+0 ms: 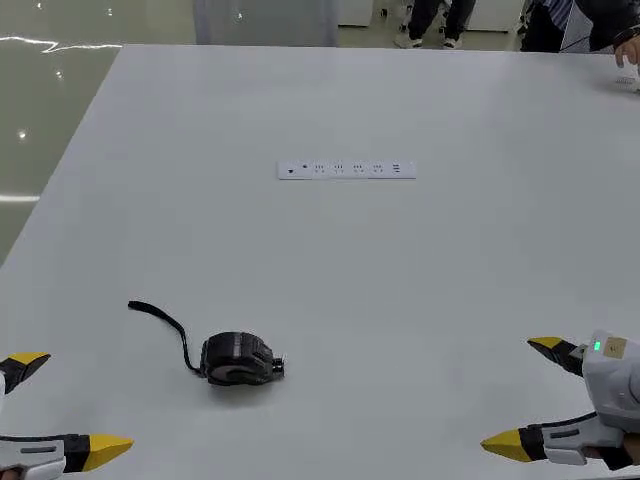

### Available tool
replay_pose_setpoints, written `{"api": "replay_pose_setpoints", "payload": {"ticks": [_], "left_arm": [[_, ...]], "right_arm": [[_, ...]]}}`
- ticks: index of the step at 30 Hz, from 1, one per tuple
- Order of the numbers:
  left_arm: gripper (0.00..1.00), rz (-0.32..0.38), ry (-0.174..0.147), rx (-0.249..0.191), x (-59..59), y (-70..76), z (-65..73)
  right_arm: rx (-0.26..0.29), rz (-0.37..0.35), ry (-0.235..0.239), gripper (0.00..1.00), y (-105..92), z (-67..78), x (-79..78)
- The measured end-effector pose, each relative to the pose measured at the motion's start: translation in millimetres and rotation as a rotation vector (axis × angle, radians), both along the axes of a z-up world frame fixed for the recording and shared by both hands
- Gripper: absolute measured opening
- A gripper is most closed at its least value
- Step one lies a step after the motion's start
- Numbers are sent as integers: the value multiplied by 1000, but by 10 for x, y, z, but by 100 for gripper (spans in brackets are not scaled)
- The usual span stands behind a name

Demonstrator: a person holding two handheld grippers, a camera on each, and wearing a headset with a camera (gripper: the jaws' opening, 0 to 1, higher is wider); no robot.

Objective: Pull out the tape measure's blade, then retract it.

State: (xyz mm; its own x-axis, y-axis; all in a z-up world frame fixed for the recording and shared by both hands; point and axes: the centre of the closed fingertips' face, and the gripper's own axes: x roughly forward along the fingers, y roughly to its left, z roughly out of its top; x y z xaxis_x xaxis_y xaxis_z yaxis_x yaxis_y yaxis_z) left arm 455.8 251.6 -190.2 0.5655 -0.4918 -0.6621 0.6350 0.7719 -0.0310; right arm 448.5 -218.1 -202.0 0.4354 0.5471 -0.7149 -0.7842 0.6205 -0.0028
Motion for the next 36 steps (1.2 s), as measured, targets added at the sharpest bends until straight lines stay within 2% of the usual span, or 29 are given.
{"api": "replay_pose_setpoints", "payload": {"ticks": [6,14,16,19,23,27,30,36], "left_arm": [[99,-27,1,16,24,-24,0],[99,-88,-22,45,156,-106,73],[99,-109,-26,45,193,-160,88],[99,-159,-32,55,236,-272,103],[99,-215,-40,60,301,-432,140],[99,-264,-32,74,343,-561,134],[99,-315,-19,85,345,-680,132],[99,-407,10,118,338,-829,101]], "right_arm": [[-5,-2,8,99,14,-3,76],[-6,47,6,99,193,-29,137],[7,78,-13,99,272,1,161],[6,91,-3,99,348,28,200],[9,121,-15,99,465,89,279],[13,149,-22,99,577,127,328],[18,170,-11,99,652,114,335],[30,209,5,99,779,85,337]]}}
